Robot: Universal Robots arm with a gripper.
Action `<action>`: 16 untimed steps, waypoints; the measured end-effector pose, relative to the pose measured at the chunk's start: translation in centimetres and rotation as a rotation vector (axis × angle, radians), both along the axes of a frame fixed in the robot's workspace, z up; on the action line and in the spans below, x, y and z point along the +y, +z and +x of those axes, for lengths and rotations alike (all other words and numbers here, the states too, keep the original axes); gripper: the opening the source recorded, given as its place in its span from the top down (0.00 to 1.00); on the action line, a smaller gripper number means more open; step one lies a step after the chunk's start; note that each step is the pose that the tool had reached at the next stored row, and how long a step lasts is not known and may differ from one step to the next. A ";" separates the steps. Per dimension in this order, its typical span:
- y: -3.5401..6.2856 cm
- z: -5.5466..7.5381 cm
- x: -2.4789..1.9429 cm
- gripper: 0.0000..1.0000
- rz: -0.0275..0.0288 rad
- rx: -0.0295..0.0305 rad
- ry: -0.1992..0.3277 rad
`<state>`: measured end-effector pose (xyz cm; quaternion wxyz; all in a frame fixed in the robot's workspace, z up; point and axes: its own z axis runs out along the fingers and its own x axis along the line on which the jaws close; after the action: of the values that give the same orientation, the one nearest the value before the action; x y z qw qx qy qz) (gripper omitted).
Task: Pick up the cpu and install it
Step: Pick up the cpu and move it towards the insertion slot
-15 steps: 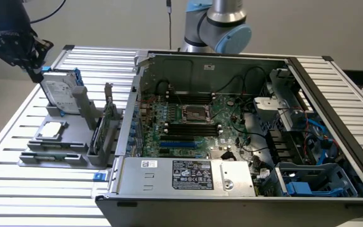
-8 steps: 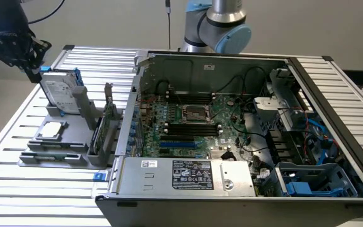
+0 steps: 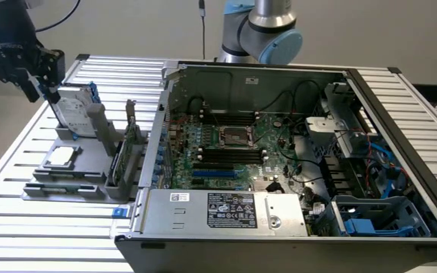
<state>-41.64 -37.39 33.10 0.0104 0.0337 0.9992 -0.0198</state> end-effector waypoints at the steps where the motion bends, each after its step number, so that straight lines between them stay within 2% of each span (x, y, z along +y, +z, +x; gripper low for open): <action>1: -0.19 0.0 -0.07 0.52 0.0001 -0.0001 0.001; 9: -1.64 -0.2 -0.76 0.50 0.0001 0.0001 0.013; 10: -1.82 -0.2 -0.84 0.44 0.0001 0.0002 0.015; 15: -2.72 -0.3 -1.25 0.42 0.0002 0.0002 0.023; 16: -2.90 -0.3 -1.31 0.36 0.0002 0.0002 0.025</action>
<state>-41.94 -38.70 30.20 0.0106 0.0213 0.9995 -0.0195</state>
